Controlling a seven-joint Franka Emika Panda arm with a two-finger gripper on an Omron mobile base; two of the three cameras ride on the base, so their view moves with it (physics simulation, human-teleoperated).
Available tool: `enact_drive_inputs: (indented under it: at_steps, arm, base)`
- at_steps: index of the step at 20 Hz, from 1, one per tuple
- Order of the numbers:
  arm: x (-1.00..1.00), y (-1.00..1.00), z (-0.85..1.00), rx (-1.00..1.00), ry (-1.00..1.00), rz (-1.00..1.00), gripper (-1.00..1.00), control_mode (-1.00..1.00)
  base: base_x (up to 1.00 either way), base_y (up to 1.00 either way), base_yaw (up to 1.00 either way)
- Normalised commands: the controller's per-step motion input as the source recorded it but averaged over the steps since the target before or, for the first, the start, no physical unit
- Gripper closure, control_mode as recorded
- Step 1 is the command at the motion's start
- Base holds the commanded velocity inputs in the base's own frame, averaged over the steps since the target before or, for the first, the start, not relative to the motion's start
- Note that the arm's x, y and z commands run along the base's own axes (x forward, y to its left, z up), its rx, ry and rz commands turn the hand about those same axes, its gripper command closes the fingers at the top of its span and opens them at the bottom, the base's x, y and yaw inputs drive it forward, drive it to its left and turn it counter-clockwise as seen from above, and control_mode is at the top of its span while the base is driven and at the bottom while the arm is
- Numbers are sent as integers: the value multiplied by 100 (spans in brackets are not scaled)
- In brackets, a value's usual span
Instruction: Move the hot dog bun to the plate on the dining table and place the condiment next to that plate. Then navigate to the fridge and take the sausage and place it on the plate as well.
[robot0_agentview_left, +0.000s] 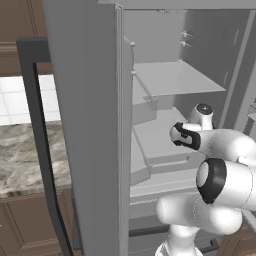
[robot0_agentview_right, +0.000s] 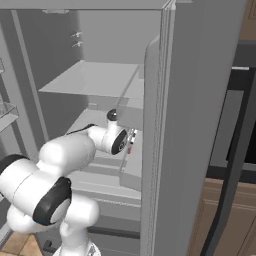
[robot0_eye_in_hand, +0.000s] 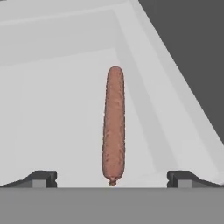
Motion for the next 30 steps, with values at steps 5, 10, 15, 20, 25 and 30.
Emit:
enact_drive_inputs:
  at_steps: [5,10,15,20,25,30]
  arm:
    - [43,-5,-36,0,0,0,-100,-100]
    - [34,-7,-33,0,2,0,-100,-100]
    - [28,-9,-32,0,0,0,-100,-100]
    - [26,-5,-37,0,0,0,100,-100]
    - [4,4,-39,-1,0,4,100,-100]
    - [-5,25,-33,-1,0,6,100,-100]
  base:
    - [0,0,0]
    - [0,0,0]
    - [0,0,0]
    - [0,0,0]
    - [0,0,0]
    - [0,0,0]
